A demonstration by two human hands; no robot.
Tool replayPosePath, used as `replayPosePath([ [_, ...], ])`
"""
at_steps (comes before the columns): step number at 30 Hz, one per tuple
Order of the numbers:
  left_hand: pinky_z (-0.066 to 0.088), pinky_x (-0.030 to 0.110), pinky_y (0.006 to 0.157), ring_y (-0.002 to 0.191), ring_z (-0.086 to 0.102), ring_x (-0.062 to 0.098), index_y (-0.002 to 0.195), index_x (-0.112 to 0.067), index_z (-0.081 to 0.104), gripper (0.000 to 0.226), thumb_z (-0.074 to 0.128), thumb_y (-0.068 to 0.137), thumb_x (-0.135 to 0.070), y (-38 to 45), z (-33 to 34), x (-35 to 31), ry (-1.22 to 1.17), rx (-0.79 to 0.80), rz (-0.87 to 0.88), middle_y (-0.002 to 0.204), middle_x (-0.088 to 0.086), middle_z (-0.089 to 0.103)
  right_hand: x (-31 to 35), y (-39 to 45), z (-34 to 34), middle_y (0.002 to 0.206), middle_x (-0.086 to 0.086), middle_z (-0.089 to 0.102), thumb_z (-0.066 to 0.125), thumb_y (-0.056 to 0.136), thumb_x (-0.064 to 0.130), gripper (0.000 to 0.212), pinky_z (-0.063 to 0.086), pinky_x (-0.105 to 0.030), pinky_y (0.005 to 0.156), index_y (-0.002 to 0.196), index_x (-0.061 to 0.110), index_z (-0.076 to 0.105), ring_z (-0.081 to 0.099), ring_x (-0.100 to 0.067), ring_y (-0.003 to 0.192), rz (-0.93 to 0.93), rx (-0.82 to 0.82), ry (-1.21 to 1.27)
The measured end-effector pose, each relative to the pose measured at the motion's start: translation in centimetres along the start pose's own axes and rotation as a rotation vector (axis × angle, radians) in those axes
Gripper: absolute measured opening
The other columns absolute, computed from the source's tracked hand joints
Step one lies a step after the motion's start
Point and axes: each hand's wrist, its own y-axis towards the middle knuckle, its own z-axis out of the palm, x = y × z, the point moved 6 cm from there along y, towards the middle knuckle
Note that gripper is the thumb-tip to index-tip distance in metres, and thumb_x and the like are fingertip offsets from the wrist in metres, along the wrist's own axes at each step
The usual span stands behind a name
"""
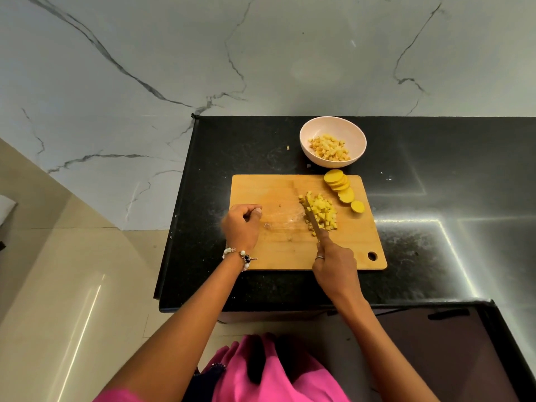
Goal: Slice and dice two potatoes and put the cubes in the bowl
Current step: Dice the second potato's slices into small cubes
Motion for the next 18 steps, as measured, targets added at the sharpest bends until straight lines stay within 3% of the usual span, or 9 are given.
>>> replayPosePath([
  [3, 0.048, 0.015, 0.073, 0.077, 0.057, 0.006, 0.092, -0.012, 0.073, 0.010, 0.066, 0.085, -0.011, -0.2, 0.3, -0.6, 0.022, 0.008, 0.035, 0.094, 0.004, 0.068, -0.4, -0.2, -1.2, 0.080, -0.016, 0.066, 0.042, 0.097, 0.015, 0.048, 0.047, -0.043, 0.061, 0.144, 0.016, 0.037, 0.059, -0.033, 0.071, -0.033, -0.057, 0.037],
  [5, 0.051, 0.020, 0.075, 0.074, 0.055, 0.005, 0.095, -0.014, 0.073, 0.014, 0.064, 0.085, -0.010, -0.5, 0.9, -1.5, 0.059, 0.044, 0.098, 0.096, 0.003, 0.066, -0.6, -0.4, -2.0, 0.083, -0.013, 0.062, 0.042, 0.098, 0.020, 0.048, 0.040, -0.038, 0.057, 0.145, 0.023, 0.035, 0.057, -0.032, 0.073, -0.072, -0.065, -0.096],
  [7, 0.050, 0.029, 0.077, 0.083, 0.056, 0.012, 0.102, -0.017, 0.072, 0.022, 0.061, 0.086, -0.007, -1.1, 2.0, -2.9, 0.113, 0.125, 0.253, 0.097, 0.003, 0.064, -0.8, -0.6, -3.2, 0.087, -0.011, 0.056, 0.044, 0.098, 0.024, 0.048, 0.032, -0.033, 0.054, 0.144, 0.030, 0.036, 0.053, -0.030, 0.071, -0.086, -0.102, -0.278],
  [11, 0.047, 0.035, 0.073, 0.091, 0.051, 0.024, 0.116, -0.025, 0.066, 0.051, 0.056, 0.078, 0.007, -3.3, 5.0, -5.8, 0.271, 0.302, 0.693, 0.100, 0.005, 0.060, -1.1, -0.9, -5.0, 0.071, -0.008, 0.049, 0.070, 0.082, 0.018, 0.046, 0.022, -0.023, 0.044, 0.126, 0.027, 0.060, 0.035, -0.021, 0.052, -0.123, -0.227, -0.433],
  [15, 0.045, 0.037, 0.069, 0.102, 0.053, 0.029, 0.128, -0.034, 0.056, 0.075, 0.064, 0.066, 0.008, -4.8, 7.2, -7.1, 0.565, 0.355, 0.912, 0.115, 0.007, 0.058, -1.5, -0.8, -6.1, 0.069, -0.007, 0.049, 0.076, 0.076, 0.016, 0.047, 0.021, -0.022, 0.043, 0.120, 0.026, 0.065, 0.047, -0.025, 0.054, -0.125, -0.224, -0.478],
  [18, 0.046, 0.040, 0.074, 0.107, 0.051, 0.031, 0.135, -0.034, 0.049, 0.081, 0.067, 0.066, 0.005, -4.5, 7.9, -7.0, 0.697, 0.323, 0.915, 0.122, 0.011, 0.054, -1.8, -1.0, -7.1, 0.081, -0.006, 0.052, 0.061, 0.090, 0.025, 0.042, 0.029, -0.028, 0.048, 0.131, 0.033, 0.055, 0.053, -0.026, 0.069, -0.089, -0.219, -0.453],
])
